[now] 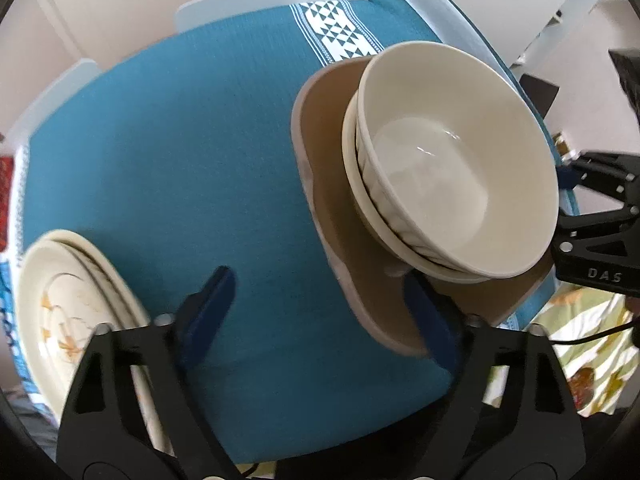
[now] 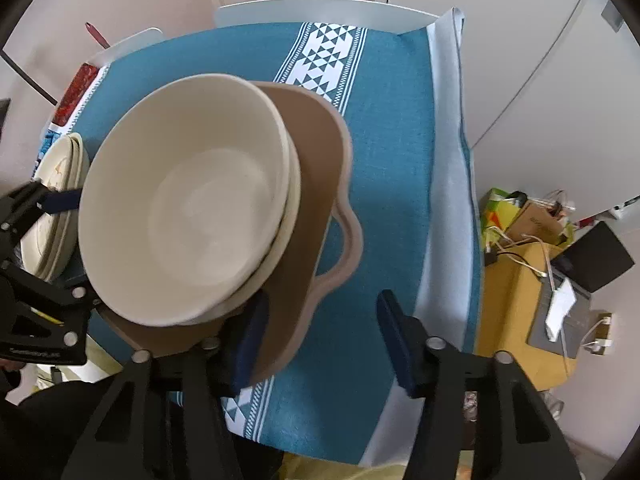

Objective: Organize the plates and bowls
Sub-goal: 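Clamp the basin rim with both grippers and lift it with the bowls, then carry the basin over the plate stack and lower it onto the plates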

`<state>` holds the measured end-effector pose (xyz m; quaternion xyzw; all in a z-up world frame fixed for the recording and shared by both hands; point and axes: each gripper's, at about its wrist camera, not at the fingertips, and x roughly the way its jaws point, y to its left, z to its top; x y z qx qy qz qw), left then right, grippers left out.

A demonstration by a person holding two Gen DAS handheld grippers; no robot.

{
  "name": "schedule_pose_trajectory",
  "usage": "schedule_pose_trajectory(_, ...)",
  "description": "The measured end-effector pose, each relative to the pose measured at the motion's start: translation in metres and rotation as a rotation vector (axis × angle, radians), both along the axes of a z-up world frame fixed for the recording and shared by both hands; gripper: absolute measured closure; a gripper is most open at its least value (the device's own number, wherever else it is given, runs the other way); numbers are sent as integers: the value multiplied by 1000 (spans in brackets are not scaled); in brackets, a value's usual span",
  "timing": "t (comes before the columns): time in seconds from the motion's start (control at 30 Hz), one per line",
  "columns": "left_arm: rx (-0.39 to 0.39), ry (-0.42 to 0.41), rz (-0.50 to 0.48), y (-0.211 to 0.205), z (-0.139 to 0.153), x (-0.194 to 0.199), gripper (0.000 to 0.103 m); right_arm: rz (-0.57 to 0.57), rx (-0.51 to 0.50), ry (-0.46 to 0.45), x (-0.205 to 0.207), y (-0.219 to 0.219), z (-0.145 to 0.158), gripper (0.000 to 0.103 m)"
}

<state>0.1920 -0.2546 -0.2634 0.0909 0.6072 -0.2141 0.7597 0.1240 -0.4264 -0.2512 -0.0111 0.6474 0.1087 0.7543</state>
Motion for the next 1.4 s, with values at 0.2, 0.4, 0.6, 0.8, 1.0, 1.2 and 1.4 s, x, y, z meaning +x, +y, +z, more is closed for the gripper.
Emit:
schedule_pose_trajectory(0.2,-11,6,-37,-16,-8,1,77,7,38,-13,3,6,-10,76)
schedule_pose_trajectory(0.4,-22,2,-49,-26,-15,0,89,-11,95,-37,3,7,-15,91)
schedule_pose_trajectory(0.6,-29,-41,-47,-25,-14,-4,89,-27,132,-53,1,3,-15,92)
schedule_pose_trajectory(0.8,-13,-55,-52,-26,-12,-3,89,-41,126,-97,-5,1,-10,92)
schedule_pose_trajectory(1.0,-3,-86,-40,-24,-5,-6,89,-34,117,-137,-4,6,-4,92)
schedule_pose_trajectory(1.2,2,-116,-15,-18,9,-5,90,-19,112,-173,-2,10,8,92)
schedule_pose_trajectory(1.4,12,-167,23,3,43,-7,90,16,115,-215,2,28,38,92)
